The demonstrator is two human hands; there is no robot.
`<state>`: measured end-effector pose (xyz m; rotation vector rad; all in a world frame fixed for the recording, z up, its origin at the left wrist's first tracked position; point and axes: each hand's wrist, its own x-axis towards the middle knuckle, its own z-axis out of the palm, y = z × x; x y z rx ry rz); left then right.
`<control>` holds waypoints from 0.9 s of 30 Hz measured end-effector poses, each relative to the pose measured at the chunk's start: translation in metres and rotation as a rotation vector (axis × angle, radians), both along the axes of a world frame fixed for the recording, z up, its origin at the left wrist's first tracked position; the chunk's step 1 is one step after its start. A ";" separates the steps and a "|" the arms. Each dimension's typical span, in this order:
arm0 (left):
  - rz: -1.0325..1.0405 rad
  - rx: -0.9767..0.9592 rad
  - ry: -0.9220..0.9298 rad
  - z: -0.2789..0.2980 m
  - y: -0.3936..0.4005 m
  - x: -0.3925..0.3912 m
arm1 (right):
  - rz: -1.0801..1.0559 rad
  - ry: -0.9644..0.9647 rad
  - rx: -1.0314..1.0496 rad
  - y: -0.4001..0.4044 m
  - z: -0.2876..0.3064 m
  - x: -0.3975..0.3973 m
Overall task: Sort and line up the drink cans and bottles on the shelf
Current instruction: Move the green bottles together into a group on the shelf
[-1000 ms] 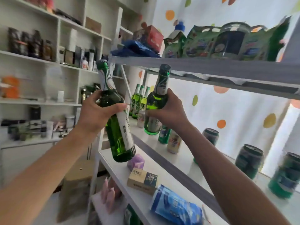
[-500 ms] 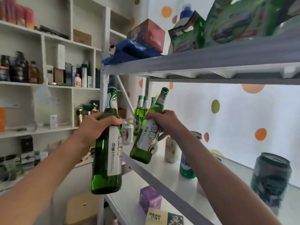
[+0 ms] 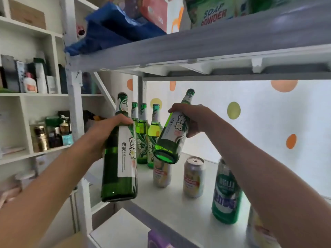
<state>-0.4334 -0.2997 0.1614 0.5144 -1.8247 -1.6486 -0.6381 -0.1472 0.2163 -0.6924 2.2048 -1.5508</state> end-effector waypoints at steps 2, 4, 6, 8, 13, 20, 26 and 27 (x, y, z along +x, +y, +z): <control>-0.036 -0.003 -0.002 0.001 -0.015 -0.014 | -0.055 -0.019 -0.002 -0.004 0.002 -0.015; -0.076 -0.003 0.006 0.004 -0.031 -0.028 | -0.139 0.000 -0.006 -0.007 0.006 -0.028; -0.100 -0.002 0.025 0.008 -0.044 -0.041 | -0.230 0.030 -0.002 -0.007 0.011 -0.039; -0.119 -0.016 0.035 0.013 -0.057 -0.052 | -0.305 0.050 0.010 -0.009 0.015 -0.049; -0.125 -0.023 0.076 0.012 -0.079 -0.071 | -0.481 0.117 0.003 -0.019 0.013 -0.066; -0.110 -0.177 0.229 0.007 -0.092 -0.081 | -0.510 0.315 0.196 -0.048 -0.021 -0.062; -0.156 -0.231 0.296 0.000 -0.093 -0.084 | -0.419 0.354 0.292 -0.066 -0.039 -0.052; -0.161 -0.228 0.298 -0.002 -0.094 -0.084 | -0.419 0.352 0.302 -0.068 -0.043 -0.051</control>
